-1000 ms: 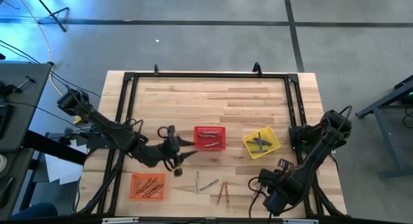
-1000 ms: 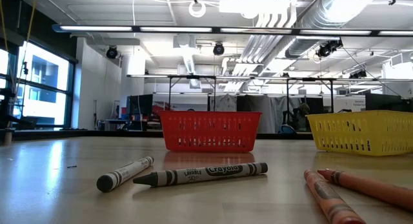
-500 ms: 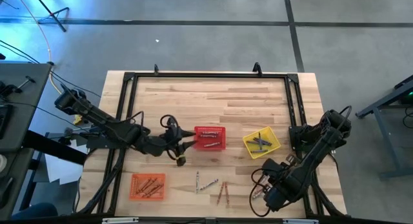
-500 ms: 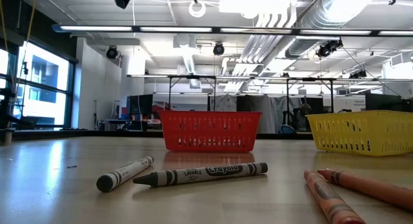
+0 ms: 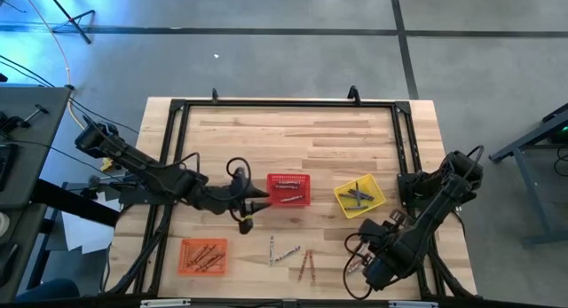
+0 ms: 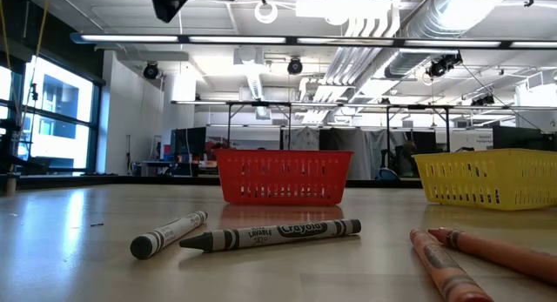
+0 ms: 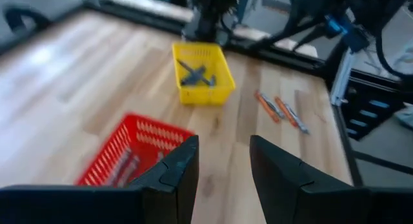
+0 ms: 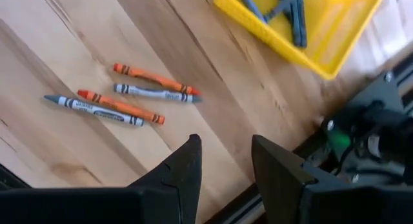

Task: Sort crayons
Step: Put the gray crayon into the red bin

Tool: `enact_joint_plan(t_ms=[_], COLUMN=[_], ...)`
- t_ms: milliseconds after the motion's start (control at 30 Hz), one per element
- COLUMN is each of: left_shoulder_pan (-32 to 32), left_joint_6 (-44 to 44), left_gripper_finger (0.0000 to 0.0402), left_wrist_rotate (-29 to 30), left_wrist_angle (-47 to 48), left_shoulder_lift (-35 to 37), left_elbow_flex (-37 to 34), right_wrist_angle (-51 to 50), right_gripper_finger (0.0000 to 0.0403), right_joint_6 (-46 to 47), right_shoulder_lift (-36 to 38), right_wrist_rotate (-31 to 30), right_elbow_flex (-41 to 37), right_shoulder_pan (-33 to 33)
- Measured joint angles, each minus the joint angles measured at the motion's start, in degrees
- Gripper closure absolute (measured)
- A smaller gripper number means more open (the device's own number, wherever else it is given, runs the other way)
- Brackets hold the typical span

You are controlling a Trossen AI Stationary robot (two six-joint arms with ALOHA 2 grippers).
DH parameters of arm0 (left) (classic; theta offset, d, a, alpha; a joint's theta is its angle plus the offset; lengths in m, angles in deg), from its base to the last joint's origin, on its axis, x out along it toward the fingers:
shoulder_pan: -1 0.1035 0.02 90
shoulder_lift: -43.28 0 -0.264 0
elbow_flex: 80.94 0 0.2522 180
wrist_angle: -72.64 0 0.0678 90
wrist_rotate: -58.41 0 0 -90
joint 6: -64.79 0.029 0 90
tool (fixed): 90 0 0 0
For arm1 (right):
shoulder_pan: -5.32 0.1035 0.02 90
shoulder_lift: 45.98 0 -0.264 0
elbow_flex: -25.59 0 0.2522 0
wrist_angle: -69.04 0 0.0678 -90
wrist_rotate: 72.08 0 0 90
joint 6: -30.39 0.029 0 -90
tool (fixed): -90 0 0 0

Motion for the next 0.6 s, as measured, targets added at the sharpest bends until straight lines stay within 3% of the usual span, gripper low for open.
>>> enact_joint_plan(t_ms=[300, 433, 600], left_shoulder_pan=[0.78, -0.18, -1.48], left_joint_6=[-14.11, -17.70, -28.23], left_gripper_finger=[0.0275, 0.0275, 0.0275], left_wrist_rotate=[-6.46, -9.72, -9.30], left_wrist_angle=[9.12, 9.36, 9.24], left_shoulder_lift=[-2.41, -6.30, -12.77], left_elbow_flex=[0.00, 0.00, 0.00], right_wrist_angle=[1.79, 1.91, 2.13], right_gripper_finger=[0.0274, 0.0274, 0.0274], right_joint_6=[-3.45, -3.44, -3.01], right_shoulder_lift=[0.00, 0.00, 0.00], right_wrist_rotate=[-5.45, -6.34, -6.34], right_elbow_flex=[0.00, 0.00, 0.00], right_shoulder_pan=[-0.33, -0.33, -0.33])
